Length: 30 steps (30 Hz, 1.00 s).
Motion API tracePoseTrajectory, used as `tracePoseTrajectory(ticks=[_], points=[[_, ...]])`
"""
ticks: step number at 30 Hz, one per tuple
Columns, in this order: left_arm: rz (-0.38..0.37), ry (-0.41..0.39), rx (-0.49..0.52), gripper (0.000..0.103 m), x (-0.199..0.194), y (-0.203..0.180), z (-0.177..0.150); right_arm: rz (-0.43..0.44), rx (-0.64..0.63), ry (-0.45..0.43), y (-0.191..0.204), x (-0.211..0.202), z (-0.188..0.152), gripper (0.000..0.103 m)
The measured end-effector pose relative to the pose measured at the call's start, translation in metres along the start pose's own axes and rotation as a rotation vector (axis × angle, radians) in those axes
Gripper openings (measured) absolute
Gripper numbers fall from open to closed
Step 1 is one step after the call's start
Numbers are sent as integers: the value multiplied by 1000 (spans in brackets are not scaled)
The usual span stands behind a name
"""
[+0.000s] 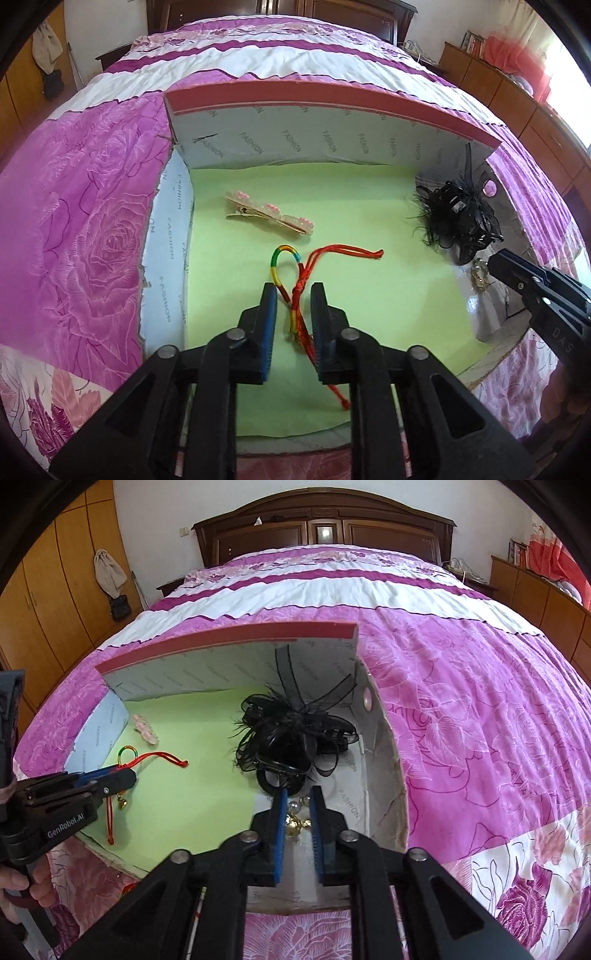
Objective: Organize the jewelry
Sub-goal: 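Lower the rainbow bracelet into the box with the left tool while the right tool releases the earring there, then withdraw both open tools from the box back over the bedspread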
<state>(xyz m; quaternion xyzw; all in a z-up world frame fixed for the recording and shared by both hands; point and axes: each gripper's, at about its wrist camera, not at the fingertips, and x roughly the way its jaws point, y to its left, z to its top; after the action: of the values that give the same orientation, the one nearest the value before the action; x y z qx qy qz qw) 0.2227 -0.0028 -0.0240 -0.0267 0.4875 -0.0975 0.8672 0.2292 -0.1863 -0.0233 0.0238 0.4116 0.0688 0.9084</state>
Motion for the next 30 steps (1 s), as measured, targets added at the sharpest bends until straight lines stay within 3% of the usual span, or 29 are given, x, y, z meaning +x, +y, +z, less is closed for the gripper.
tracePoseTrajectory(ticks=[4, 13, 30], points=[[-4, -8, 1, 22, -7, -2, -1, 25, 9, -18, 1, -6, 0, 37], [-45, -87, 3, 25, -53, -8, -4, 84, 86, -92, -7, -42, 1, 51], [-99, -232, 65, 29, -150, -20, -45, 150, 137, -283, -2, -153, -39, 58]])
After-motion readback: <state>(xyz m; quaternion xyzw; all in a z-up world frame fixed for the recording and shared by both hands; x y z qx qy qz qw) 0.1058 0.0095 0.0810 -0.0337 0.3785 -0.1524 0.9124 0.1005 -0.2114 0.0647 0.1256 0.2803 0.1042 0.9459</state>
